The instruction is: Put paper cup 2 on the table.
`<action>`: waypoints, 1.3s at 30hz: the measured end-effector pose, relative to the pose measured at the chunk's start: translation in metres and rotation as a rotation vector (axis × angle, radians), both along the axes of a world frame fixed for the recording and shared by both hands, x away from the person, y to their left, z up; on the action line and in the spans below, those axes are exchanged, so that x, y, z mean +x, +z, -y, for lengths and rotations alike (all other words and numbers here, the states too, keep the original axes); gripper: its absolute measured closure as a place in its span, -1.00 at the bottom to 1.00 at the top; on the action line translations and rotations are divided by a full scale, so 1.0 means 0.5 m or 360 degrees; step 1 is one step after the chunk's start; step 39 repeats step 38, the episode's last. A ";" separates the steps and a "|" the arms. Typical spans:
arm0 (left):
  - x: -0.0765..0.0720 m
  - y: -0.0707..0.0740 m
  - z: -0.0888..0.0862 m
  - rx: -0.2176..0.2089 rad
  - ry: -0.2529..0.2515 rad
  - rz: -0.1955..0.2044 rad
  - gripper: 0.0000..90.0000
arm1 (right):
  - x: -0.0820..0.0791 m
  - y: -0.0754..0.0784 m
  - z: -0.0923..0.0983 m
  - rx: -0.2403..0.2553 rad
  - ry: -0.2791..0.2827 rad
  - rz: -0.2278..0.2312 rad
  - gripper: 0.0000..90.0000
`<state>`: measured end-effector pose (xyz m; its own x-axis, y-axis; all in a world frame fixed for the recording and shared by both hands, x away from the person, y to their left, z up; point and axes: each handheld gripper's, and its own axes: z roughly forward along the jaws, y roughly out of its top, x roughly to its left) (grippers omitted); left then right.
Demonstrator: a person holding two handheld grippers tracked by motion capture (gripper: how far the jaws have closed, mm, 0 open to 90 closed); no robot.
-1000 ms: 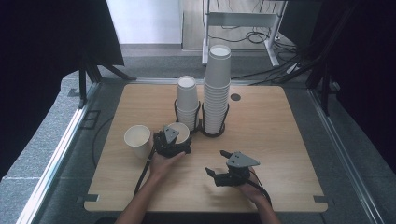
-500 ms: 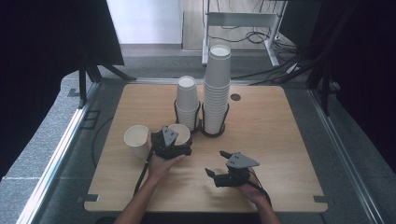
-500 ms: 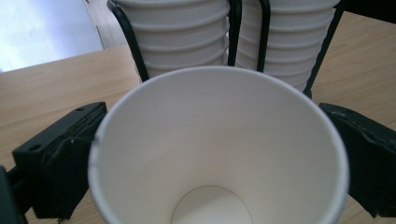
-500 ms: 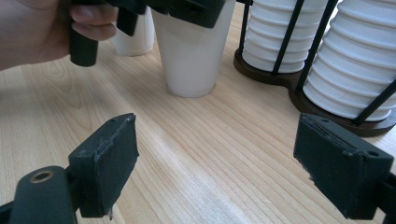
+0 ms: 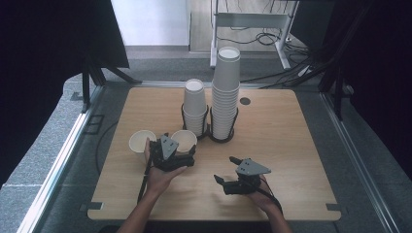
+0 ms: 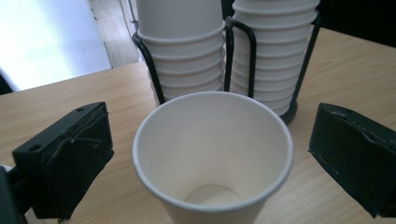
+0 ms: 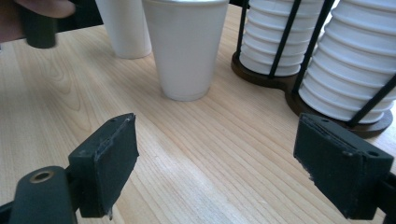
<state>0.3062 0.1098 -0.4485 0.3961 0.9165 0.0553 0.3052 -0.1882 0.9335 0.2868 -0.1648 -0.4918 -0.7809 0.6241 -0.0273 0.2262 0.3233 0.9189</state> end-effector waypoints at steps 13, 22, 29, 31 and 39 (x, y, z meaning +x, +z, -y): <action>-0.059 0.007 -0.049 -0.0185 -0.0178 -0.0089 -1.00 | 0.008 0.002 0.024 0.0000 -0.0071 0.0009 -0.70; -0.089 -0.025 -0.056 -0.0105 -0.0410 -0.0164 -0.98 | 0.014 -0.002 0.048 0.0016 -0.0136 -0.0021 -0.70; -0.086 -0.040 -0.046 -0.0078 -0.0460 -0.0195 -0.92 | 0.022 -0.004 0.066 0.0033 -0.0186 -0.0035 -0.70; -0.087 -0.042 -0.042 -0.0069 -0.0469 -0.0205 -0.92 | 0.022 -0.004 0.069 0.0037 -0.0191 -0.0030 -0.70; -0.085 -0.048 -0.035 -0.0046 -0.0490 -0.0226 -0.92 | 0.022 0.001 0.074 0.0047 -0.0198 -0.0021 -0.70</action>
